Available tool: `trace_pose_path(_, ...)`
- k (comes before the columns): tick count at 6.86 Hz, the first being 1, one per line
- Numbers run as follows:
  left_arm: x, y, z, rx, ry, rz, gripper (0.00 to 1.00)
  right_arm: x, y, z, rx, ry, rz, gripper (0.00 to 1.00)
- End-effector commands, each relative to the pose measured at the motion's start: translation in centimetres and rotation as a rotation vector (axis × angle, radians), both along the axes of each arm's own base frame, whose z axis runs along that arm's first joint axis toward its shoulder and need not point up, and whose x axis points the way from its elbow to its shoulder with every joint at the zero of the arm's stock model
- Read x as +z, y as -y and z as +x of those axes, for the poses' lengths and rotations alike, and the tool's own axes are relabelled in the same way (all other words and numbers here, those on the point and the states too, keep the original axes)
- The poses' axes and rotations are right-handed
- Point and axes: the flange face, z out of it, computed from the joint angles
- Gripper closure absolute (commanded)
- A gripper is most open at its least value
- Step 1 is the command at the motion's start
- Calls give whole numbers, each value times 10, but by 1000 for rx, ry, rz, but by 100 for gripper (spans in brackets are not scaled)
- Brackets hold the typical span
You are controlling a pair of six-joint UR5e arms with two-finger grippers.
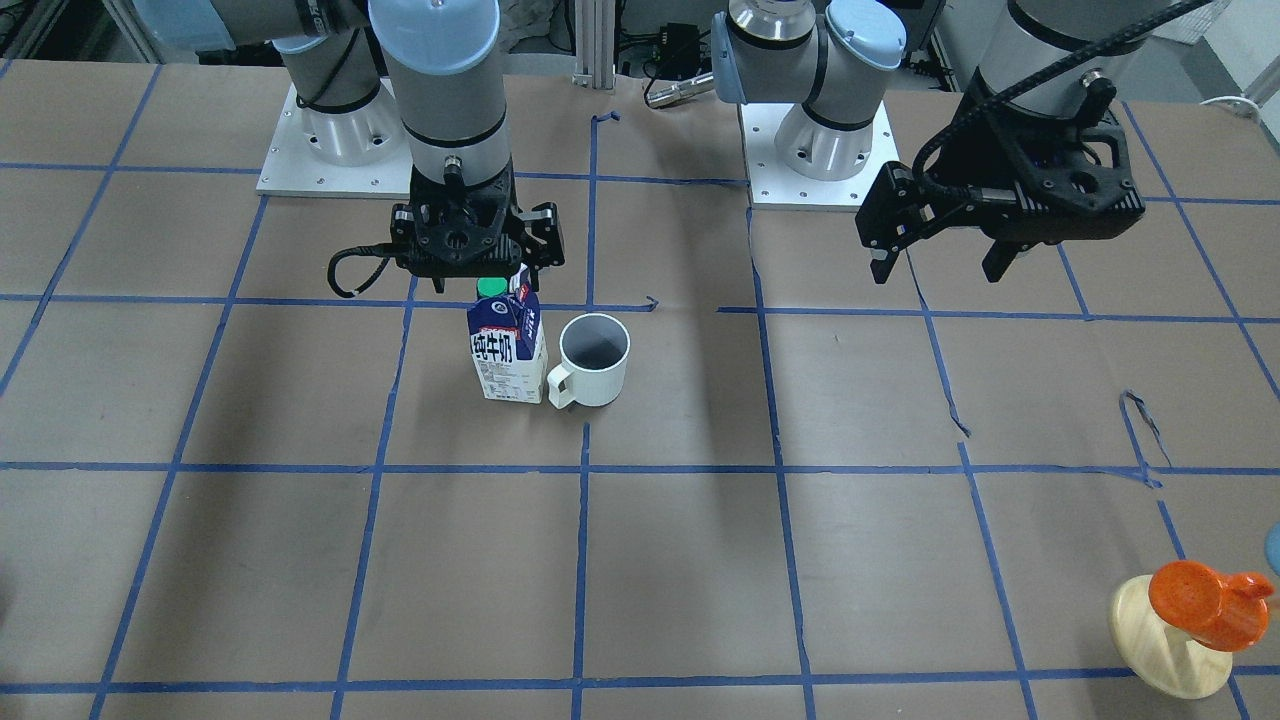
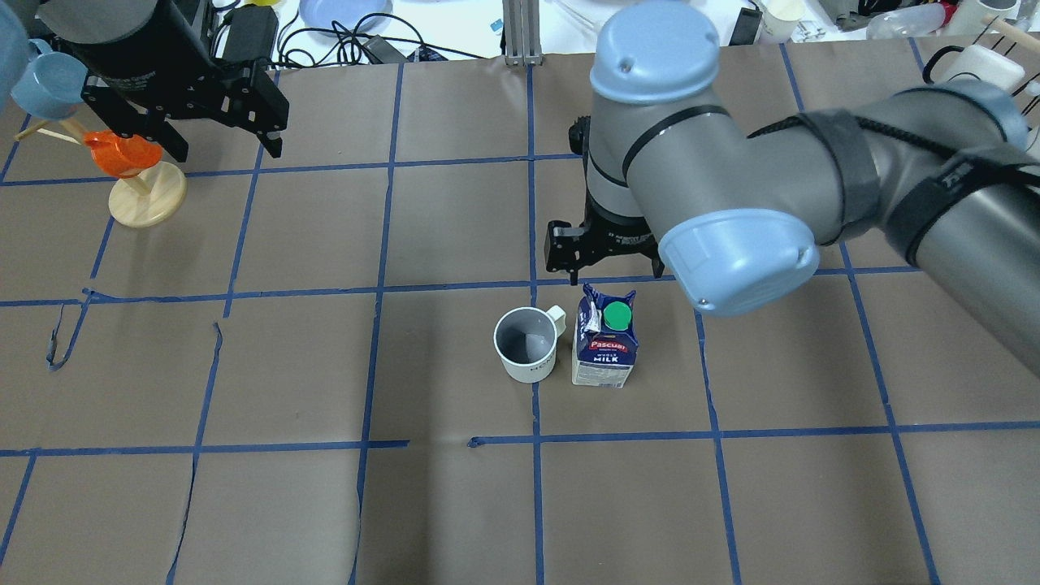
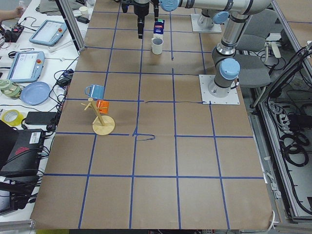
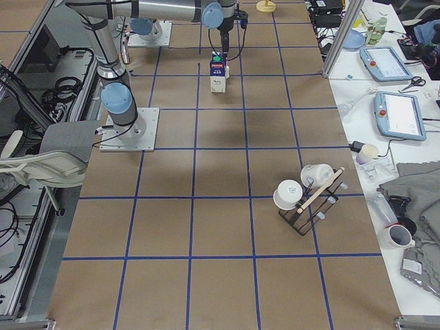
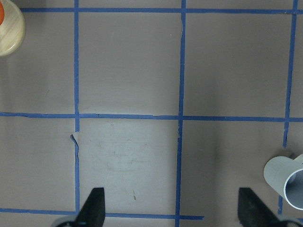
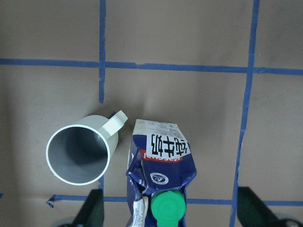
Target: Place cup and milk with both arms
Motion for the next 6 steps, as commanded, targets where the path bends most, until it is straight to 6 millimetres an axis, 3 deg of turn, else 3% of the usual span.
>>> trace_pose_path(1,2,-3,-1,-3,2,-2,0,78,6,-2,7,-1,14,0)
trace_pose_path(2,2,-1,0,-2,4,-3,0,81,15,-17,21,-3,7,0)
trace_pose_path(3,3,-3,-1,-2,4,-7,0,84,38,-67,-8,-2,4,0)
trace_pose_path(5,5,1,1,1,-2,-13,0,107,53,-168,-94,5,-35,0)
trace_pose_path(6,3,-1,0,0,3,-10,0,116,47,-172,-112,3,-48,0)
